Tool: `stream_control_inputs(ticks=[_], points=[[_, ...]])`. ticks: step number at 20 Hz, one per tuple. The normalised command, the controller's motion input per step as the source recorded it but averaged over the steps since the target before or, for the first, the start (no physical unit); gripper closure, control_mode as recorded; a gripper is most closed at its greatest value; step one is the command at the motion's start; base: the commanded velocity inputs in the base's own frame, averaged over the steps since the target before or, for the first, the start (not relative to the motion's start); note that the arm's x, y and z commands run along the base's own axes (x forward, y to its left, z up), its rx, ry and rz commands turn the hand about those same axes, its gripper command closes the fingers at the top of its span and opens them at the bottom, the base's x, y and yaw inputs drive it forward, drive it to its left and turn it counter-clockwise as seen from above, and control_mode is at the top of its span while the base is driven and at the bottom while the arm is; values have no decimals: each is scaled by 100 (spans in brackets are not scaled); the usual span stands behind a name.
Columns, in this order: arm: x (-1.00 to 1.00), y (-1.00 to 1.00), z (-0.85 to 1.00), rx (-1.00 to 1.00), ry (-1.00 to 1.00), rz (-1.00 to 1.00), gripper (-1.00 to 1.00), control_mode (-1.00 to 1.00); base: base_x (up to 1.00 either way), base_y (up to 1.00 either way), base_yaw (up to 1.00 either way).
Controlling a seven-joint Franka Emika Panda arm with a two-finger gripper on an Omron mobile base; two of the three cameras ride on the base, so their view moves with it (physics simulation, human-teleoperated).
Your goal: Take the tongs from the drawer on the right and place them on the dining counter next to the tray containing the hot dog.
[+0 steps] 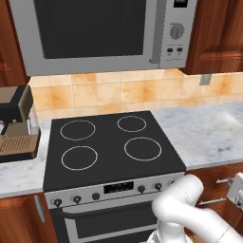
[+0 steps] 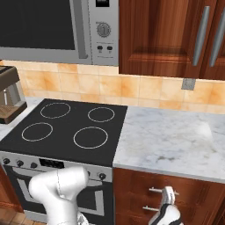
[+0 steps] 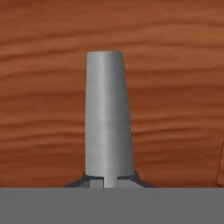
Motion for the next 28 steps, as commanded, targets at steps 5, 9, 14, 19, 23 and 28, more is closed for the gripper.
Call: stream_control_inputs(ticks=[5,9,14,19,23,28], points=[[-100,-51,-20,0,0,0,100,-100,0,0,0],[-100,-53,-27,-1,0,0,100,-100,0,0,0],[-100,-47,-30,-5,0,0,100,-100,0,0,0],[-86,-13,28,1,-3,-1,-100,-100,0,0,0],[-43,3,100,-2,-3,0,-100,-100,0,0,0],[-13,44,100,-17,2,0,-100,-100,0,0,0]])
